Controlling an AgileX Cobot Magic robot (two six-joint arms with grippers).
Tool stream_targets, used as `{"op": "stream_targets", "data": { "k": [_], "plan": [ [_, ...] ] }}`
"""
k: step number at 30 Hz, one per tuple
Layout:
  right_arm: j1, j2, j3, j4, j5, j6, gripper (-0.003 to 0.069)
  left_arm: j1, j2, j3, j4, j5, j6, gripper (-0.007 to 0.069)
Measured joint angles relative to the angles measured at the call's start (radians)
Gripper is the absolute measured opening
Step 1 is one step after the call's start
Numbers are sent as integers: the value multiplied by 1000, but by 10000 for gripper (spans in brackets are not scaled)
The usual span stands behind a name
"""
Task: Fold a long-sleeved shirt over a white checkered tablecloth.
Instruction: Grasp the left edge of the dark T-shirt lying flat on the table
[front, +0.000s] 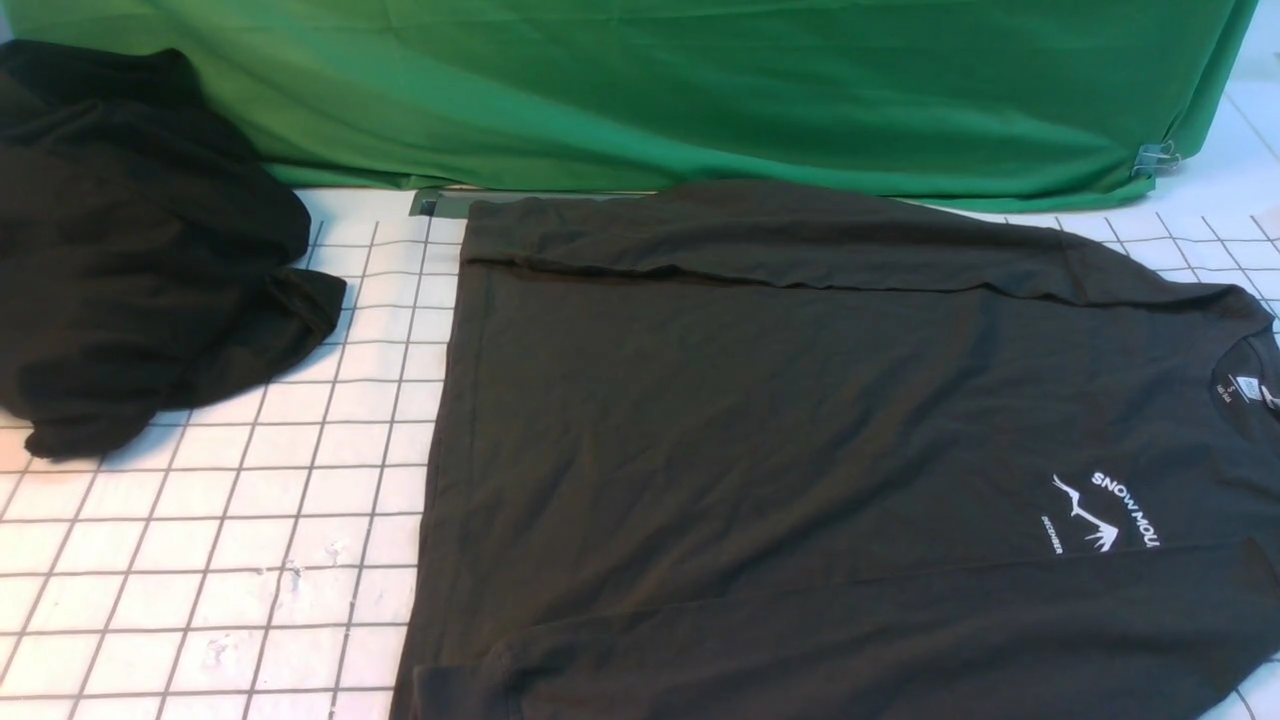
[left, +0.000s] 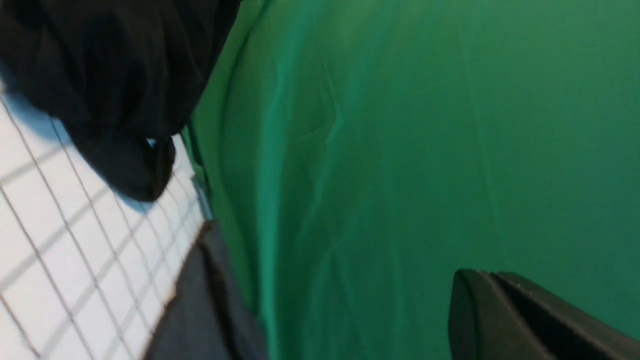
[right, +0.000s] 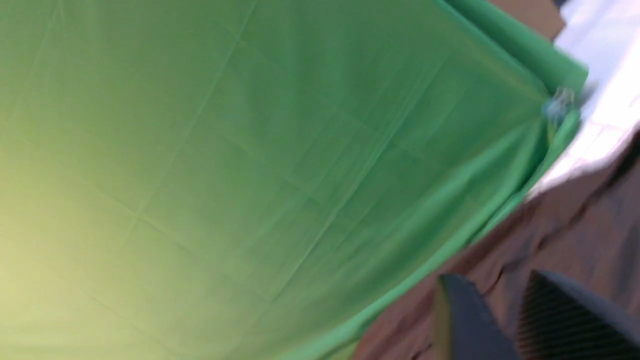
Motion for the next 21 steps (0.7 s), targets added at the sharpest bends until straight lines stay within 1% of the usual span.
{"op": "stream_targets", "data": {
  "k": [1,2,3,4,5,6,7,8,9,10,11,12,13,14,15,16,17,18,20,21],
  "plan": [
    [0,0,-36,0,-10,-82,104,0,0,-34,32,14,-26,15],
    [0,0,-45,0,-14,-118,86,0,-1,-53,50,19,-28,15],
    [0,4,-137,0,-28,-282,36,0,5,-137,132,33,-30,15],
    [0,22,-223,0,-24,-393,20,0,30,-228,213,54,-31,15],
    [0,40,-285,0,-15,-483,16,0,56,-294,268,77,-32,15],
    [0,78,-380,0,30,-612,10,0,100,-382,337,123,-27,16],
    [0,117,-458,0,94,-705,8,0,154,-490,399,189,-11,17],
    [0,152,-520,0,163,-772,8,0,217,-579,443,273,29,17],
    [0,172,-551,0,182,-783,8,0,244,-597,456,312,51,17],
    [0,259,-664,0,390,-831,8,0,359,-726,482,482,163,17],
    [0,270,-677,0,417,-831,8,0,375,-741,483,505,178,17],
    [0,331,-735,2,552,-839,8,0,435,-808,481,598,243,17],
    [0,441,-805,3,768,-846,8,0,575,-887,442,791,373,17],
    [0,441,-811,3,794,-847,8,0,591,-894,435,838,405,17],
    [0,536,-845,-1,981,-850,8,0,717,-930,374,1011,528,17],
    [0,601,-854,-9,1099,-852,6,0,794,-931,330,1102,597,17],
    [0,612,-855,-12,1098,-852,6,0,823,-931,312,1136,623,17],
    [0,690,-856,-36,1224,-857,6,0,924,-919,247,1226,702,17],
    [0,761,-856,-71,1314,-857,6,0,1042,-892,161,1274,782,17],
    [0,779,-856,-83,1329,-853,6,-1,1086,-878,126,1285,827,17]
  ]
}}
